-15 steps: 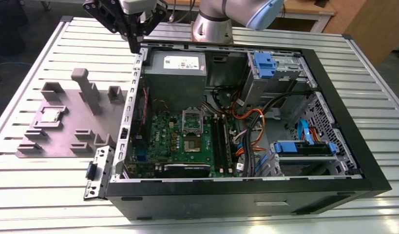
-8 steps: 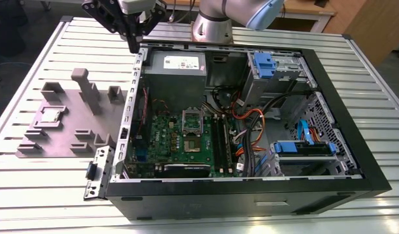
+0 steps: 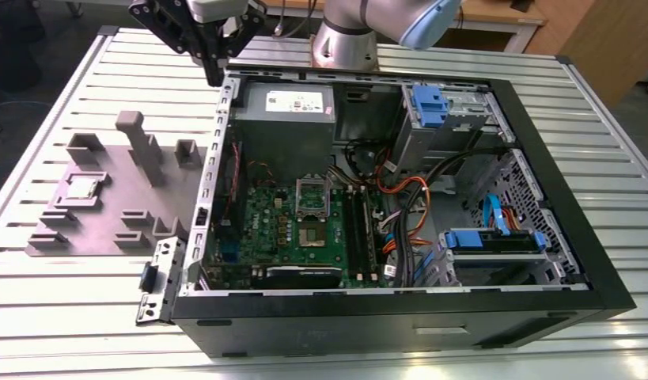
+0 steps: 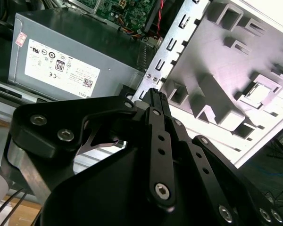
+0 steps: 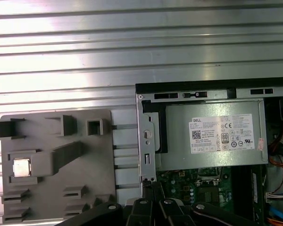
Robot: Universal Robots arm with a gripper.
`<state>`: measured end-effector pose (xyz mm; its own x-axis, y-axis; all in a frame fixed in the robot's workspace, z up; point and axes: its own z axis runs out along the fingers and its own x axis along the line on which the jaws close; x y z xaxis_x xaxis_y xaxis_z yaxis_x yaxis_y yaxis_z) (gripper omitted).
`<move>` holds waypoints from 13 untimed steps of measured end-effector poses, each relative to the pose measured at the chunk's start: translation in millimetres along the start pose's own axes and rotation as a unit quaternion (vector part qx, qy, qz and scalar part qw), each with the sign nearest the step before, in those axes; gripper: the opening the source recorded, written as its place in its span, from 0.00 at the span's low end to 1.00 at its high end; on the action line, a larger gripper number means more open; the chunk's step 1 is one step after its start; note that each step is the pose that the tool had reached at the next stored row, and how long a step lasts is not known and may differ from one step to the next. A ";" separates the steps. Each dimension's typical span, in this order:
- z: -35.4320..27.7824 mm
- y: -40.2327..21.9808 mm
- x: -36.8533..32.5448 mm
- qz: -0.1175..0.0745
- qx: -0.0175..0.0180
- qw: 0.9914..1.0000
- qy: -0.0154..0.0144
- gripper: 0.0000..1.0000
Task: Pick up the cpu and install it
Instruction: 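Reach for the cpu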
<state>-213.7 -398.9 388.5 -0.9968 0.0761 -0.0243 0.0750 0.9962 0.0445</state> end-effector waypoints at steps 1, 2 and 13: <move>0.0 0.0 0.2 0.000 0.000 1.000 0.000 0.14; 0.0 0.0 0.4 0.000 0.000 1.000 0.000 0.14; 0.1 -0.3 4.1 0.000 0.000 1.000 0.000 0.14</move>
<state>-217.8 -398.9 388.3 -0.9968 0.0764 -0.0243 0.0753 0.9962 0.0446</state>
